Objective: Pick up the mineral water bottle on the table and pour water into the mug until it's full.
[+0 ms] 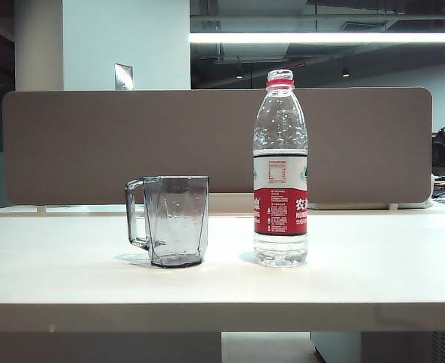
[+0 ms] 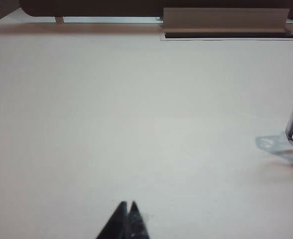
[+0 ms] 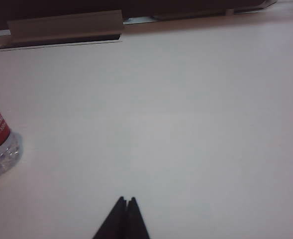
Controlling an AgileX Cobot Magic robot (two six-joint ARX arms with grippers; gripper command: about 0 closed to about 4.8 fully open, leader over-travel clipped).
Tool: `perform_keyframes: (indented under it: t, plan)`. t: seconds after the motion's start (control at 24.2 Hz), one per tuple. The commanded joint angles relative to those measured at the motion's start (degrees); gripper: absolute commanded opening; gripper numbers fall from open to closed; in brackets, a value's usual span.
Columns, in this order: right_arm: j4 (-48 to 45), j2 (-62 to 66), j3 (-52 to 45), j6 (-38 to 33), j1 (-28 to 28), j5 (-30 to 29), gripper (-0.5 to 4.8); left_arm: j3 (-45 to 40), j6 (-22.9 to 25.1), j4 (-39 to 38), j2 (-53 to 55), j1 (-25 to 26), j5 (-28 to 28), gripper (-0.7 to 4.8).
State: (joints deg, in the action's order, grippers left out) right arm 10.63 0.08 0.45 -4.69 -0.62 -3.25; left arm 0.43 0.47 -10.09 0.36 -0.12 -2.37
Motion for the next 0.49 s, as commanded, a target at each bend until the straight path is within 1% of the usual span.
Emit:
perform_keyframes:
  t: [0.04, 0.37, 0.45, 0.49]
  plan:
    - [-0.6, -0.1, -0.4, 0.0, 0.0, -0.1, -0.05, 0.1, 0.1, -0.4, 0.0, 0.1, 0.0, -0.05]
    - [-0.6, -0.1, -0.4, 0.0, 0.0, -0.1, -0.05, 0.3, 0.1, -0.5, 0.2, 0.0, 0.0, -0.05]
    - [-0.6, -0.1, -0.4, 0.0, 0.0, -0.1, -0.05, 1.8, 0.1, -1.8, 3.3, -0.1, 0.0, -0.05]
    - [-0.6, -0.1, -0.4, 0.0, 0.0, -0.1, -0.05, 3.7, 0.1, -3.5, 6.5, -0.9, 0.2, -0.05]
